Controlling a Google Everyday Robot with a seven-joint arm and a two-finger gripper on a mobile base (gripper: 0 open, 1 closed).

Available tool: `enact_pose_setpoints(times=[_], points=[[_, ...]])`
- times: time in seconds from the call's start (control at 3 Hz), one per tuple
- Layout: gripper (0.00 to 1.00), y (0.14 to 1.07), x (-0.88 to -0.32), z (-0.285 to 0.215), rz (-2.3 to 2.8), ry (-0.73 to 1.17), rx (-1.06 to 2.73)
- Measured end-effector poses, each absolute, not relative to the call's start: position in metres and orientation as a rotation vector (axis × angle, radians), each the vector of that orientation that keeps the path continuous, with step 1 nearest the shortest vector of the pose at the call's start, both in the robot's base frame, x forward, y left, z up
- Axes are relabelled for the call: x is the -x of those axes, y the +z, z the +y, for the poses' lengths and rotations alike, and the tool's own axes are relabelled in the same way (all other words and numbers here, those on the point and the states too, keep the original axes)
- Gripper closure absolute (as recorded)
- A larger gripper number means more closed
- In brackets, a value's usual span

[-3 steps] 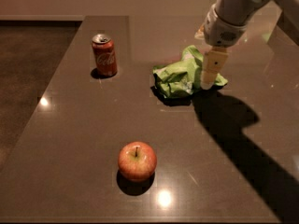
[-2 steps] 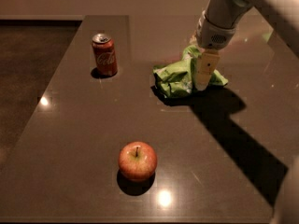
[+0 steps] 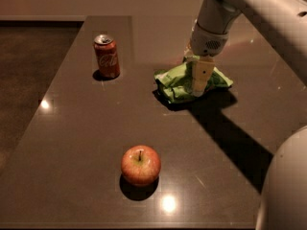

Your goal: Pick green rice chip bag

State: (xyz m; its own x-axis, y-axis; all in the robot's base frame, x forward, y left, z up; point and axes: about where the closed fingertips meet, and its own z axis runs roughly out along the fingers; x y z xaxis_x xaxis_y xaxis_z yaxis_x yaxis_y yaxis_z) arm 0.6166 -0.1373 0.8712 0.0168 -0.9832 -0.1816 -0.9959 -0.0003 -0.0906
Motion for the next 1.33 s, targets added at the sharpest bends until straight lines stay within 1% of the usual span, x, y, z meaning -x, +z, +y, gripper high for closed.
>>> enact_pose_setpoints(times=[1.0,1.33], points=[[0.95,0.901,-0.612,-0.125,1.983,0.138,2.094],[1.00,0.922,-0.615,-0.126,1.951,0.133,2.061]])
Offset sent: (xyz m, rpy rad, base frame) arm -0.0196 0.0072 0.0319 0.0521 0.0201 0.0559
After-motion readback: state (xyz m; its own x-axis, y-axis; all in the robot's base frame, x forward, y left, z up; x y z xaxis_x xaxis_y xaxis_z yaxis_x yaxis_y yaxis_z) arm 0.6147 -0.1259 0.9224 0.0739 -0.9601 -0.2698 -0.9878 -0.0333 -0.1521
